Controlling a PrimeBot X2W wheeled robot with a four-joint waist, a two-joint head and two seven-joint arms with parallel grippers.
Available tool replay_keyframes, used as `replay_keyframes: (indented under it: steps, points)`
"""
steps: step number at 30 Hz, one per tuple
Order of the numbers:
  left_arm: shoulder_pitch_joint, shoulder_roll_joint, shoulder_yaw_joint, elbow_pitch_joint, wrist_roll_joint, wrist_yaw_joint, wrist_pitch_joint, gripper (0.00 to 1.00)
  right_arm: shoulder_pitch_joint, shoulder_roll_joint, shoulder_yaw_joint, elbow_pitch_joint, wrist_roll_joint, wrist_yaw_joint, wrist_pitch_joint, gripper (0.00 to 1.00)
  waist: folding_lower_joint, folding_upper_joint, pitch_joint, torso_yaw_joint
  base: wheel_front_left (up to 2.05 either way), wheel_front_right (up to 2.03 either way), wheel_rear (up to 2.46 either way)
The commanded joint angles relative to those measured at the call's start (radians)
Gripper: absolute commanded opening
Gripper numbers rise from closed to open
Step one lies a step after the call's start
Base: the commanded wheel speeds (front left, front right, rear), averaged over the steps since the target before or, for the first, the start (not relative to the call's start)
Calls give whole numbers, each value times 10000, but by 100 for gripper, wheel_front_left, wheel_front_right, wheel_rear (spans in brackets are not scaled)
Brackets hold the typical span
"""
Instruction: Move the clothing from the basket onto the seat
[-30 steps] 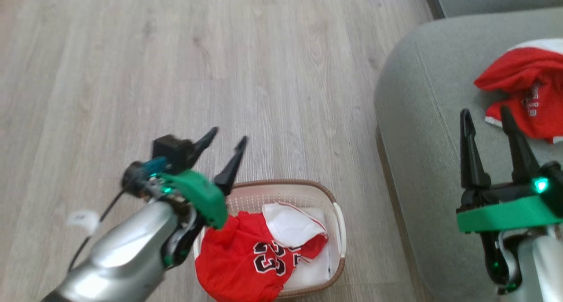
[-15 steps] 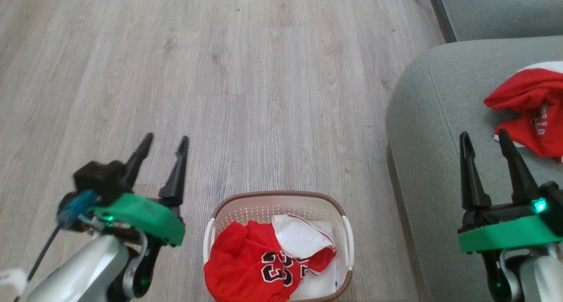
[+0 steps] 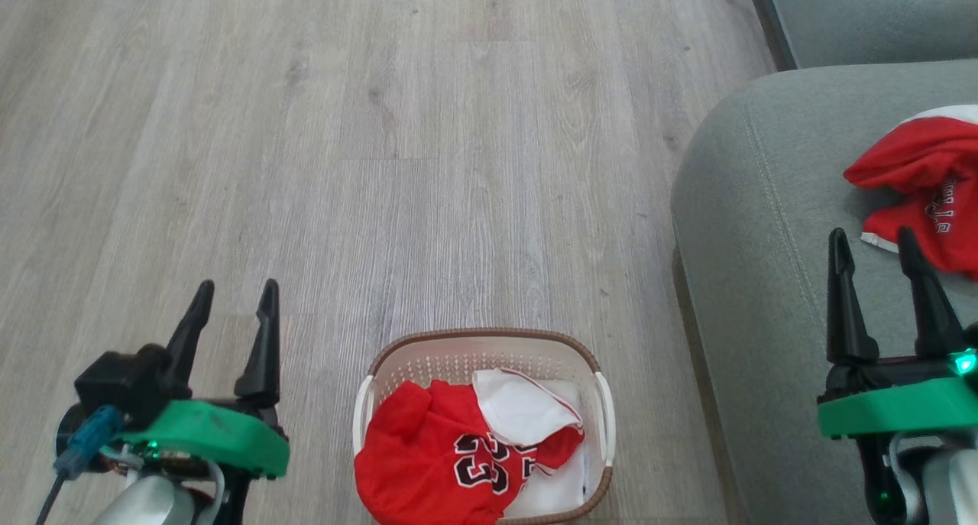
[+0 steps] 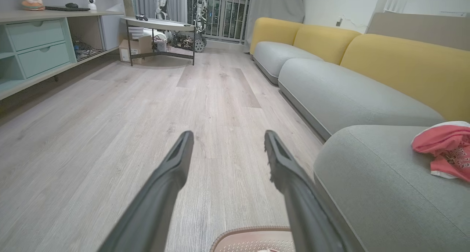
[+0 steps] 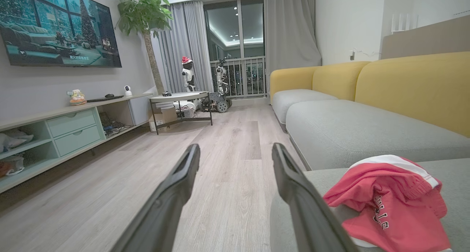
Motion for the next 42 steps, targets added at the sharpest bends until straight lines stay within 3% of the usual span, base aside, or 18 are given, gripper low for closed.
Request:
replay_keyframes:
  steps: [1, 10, 27, 42]
  points:
    - [-404, 133, 619, -247, 119, -77, -125, 100, -109, -56, 174, -392, -27, -2, -81, 100, 1, -1, 3, -8, 0, 0, 0]
    - [-220, -233, 900, -67, 428, -441, -125, 100, -139, -35, 184, -424, -72, -2, -25, 100, 1, -1, 19, -57, 0, 0, 0]
    - [-254, -372, 908, 62, 557, -644, -102, 100, -296, 9, 248, -460, -89, -2, 3, 100, 1, -1, 221, -182, 0, 0, 0]
    - [-1465, -538, 567, 305, 726, -1086, 131, 100, -1571, -51, 431, -594, -126, -2, -120, 100, 1, -1, 2029, -554, 0, 0, 0]
